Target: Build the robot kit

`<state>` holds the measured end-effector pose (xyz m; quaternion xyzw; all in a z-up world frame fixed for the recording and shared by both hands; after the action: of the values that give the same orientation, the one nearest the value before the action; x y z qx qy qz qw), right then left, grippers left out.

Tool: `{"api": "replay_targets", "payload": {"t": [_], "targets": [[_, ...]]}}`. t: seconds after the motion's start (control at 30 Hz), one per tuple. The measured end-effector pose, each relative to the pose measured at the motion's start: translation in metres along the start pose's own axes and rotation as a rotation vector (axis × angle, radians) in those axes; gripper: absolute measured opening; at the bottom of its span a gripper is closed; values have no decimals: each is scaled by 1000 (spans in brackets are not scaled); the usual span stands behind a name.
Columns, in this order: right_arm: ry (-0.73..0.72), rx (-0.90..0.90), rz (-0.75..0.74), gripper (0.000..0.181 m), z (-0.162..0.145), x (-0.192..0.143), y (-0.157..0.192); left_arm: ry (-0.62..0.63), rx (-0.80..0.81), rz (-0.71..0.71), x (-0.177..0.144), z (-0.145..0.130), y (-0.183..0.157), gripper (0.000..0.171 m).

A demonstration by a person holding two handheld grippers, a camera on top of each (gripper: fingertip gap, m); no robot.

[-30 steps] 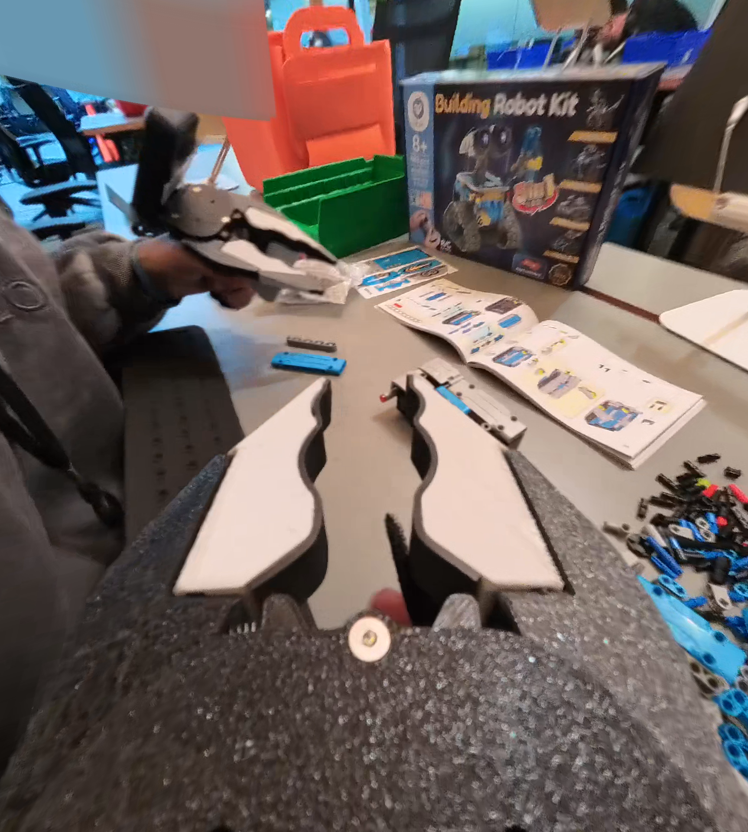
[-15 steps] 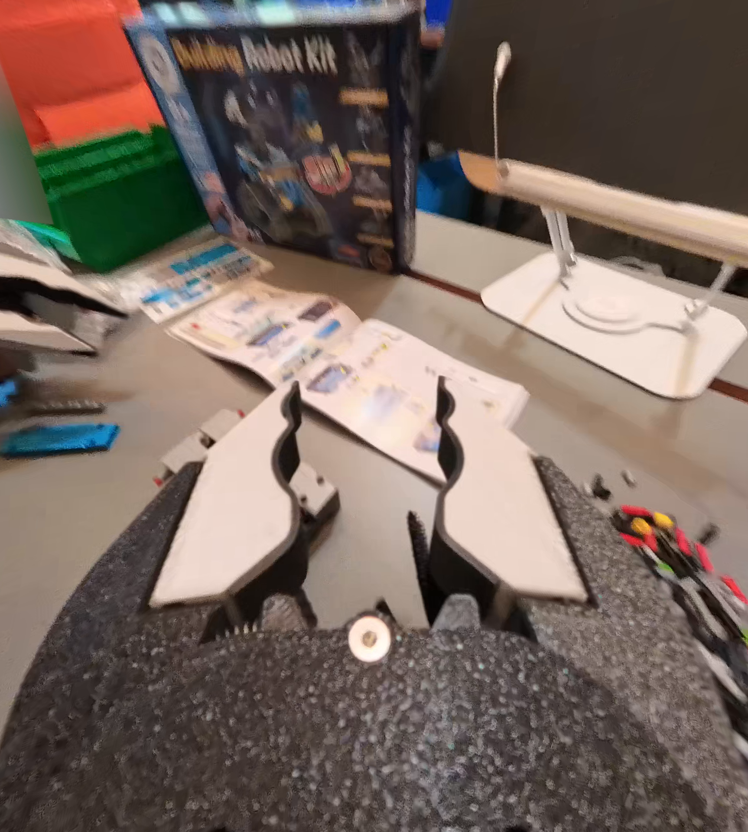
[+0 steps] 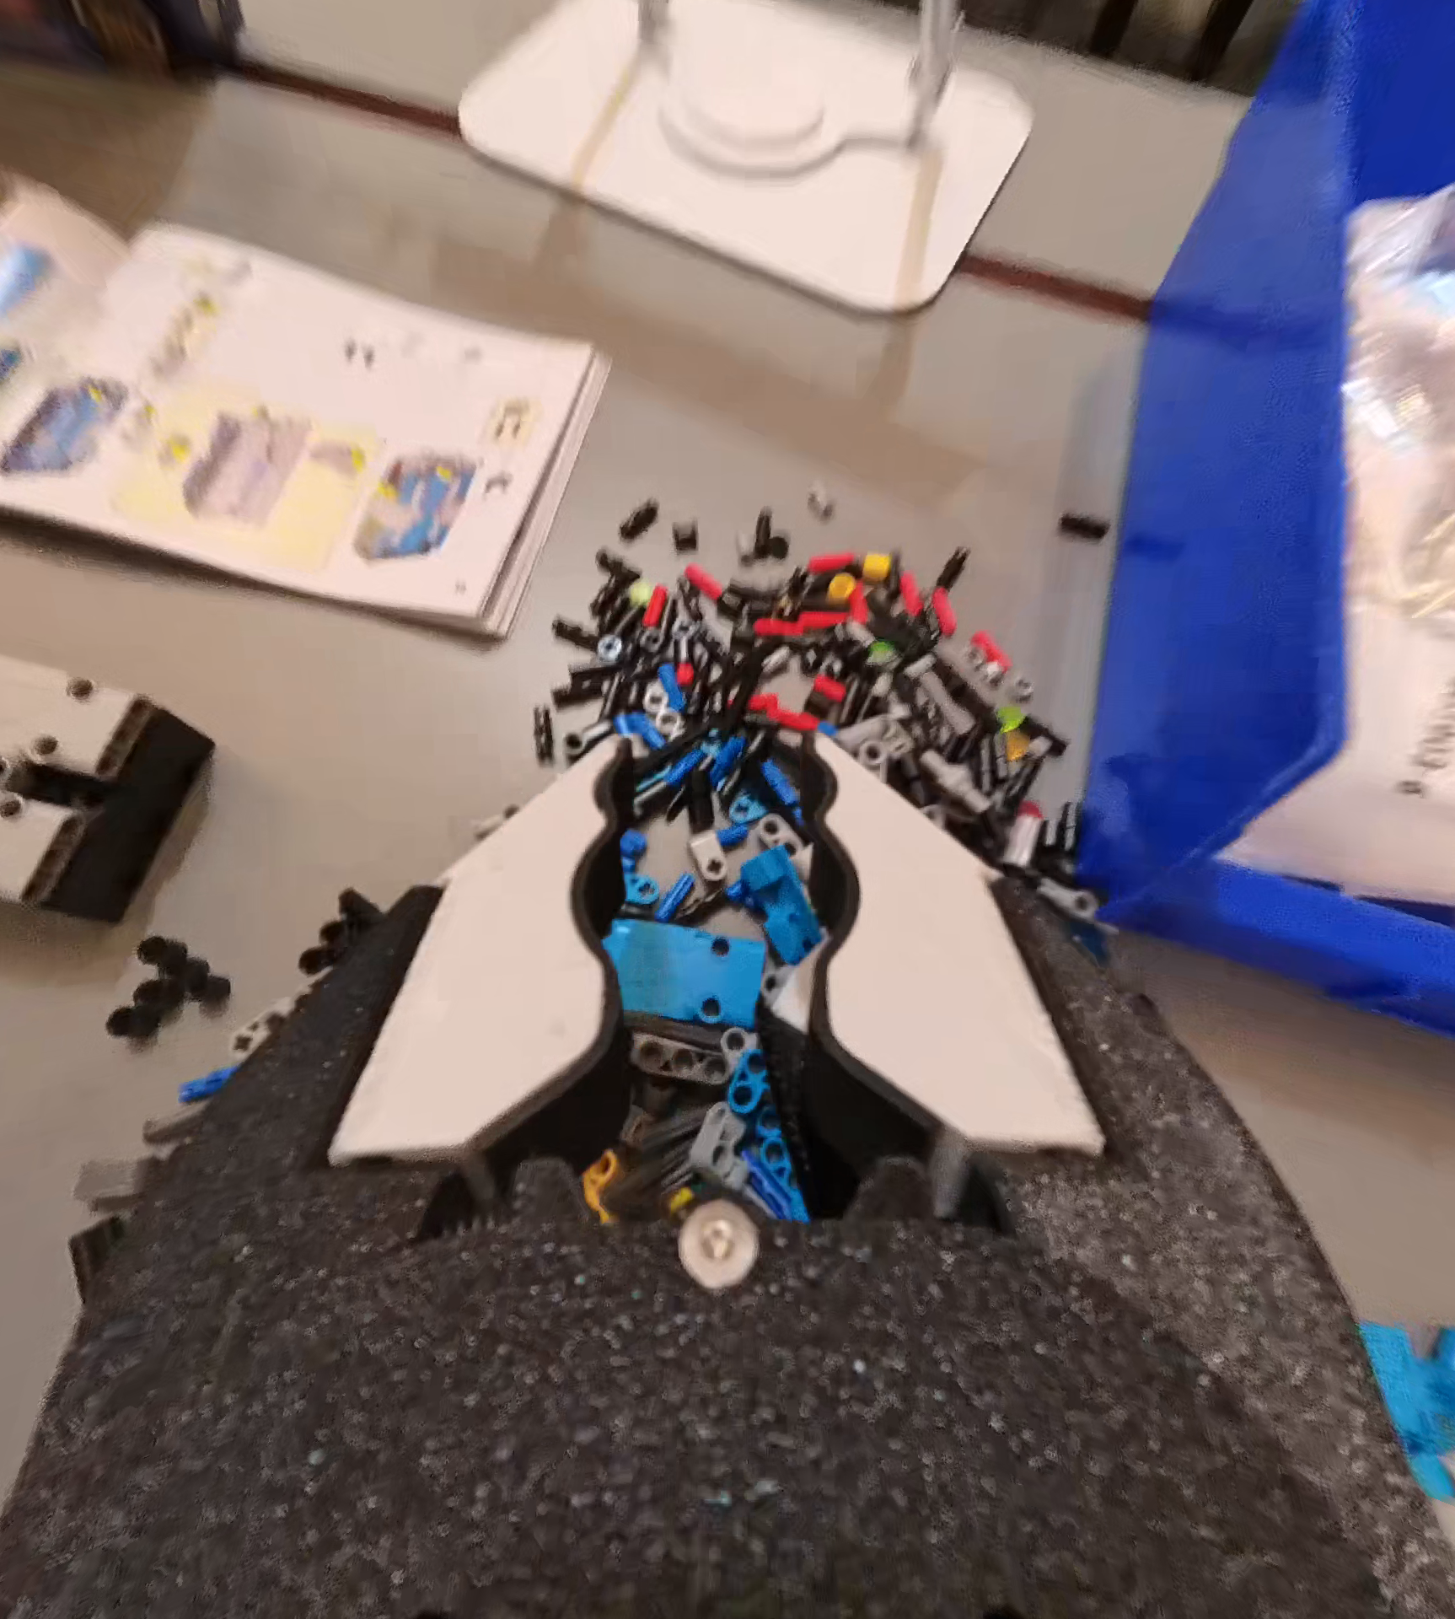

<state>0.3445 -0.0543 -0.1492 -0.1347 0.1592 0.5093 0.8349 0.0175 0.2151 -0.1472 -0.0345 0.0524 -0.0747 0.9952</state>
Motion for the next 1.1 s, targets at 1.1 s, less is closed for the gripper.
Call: {"api": "replay_targets", "payload": {"t": [1.1], "targets": [[199, -78, 175, 32, -5, 85, 41, 16, 15, -26, 1, -4, -3, 40]]}}
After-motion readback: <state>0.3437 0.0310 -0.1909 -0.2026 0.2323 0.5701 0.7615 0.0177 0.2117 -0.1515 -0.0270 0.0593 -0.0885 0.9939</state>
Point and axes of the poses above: each gripper's, where its closed fingertips meet, x out along the fingers, z out of its top, y = z × x across the jaws, the point moved 5 cm from there along -x, back along the fingers, and after that the axes turned 15 degrees about -y, right-handed, at the moved point
